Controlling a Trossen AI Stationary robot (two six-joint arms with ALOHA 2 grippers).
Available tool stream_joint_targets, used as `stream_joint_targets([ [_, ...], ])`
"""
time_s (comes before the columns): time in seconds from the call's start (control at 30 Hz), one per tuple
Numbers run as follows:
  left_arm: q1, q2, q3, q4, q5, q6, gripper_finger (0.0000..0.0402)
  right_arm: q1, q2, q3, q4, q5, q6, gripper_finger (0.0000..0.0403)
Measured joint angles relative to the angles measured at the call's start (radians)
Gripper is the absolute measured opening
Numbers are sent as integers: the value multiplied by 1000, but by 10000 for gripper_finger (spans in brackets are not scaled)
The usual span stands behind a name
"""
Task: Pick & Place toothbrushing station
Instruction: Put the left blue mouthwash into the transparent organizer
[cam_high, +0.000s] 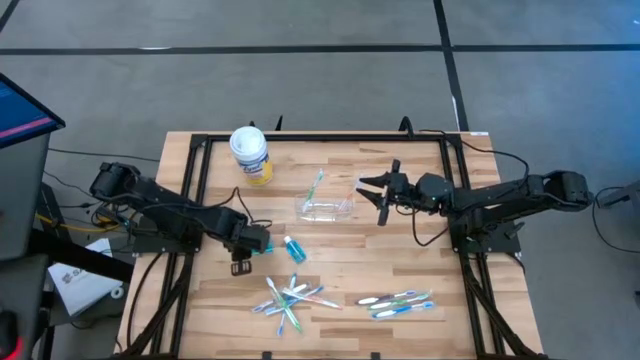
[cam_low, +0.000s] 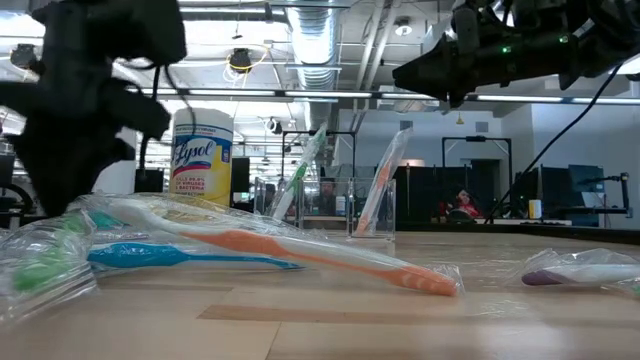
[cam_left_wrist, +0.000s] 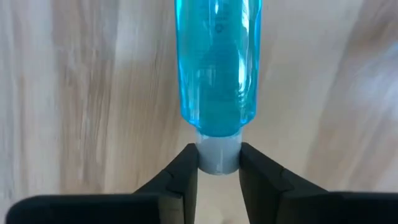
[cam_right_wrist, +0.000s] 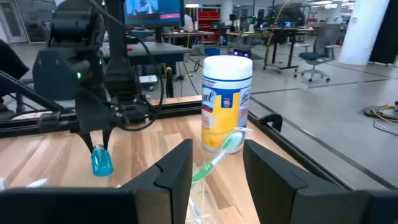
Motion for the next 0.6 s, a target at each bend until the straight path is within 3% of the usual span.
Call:
stream_joint_targets([
  [0.13,21,0,63,5,6,-33,84,1,0,2,-15,-47,-16,134],
  [0.33,83,0,150,28,53,-42,85,43,13,107,-260,-59,-78,131],
  [0.6,184,0,189,178,255,-74,85,104,34,194,-361,-59,-205,127],
])
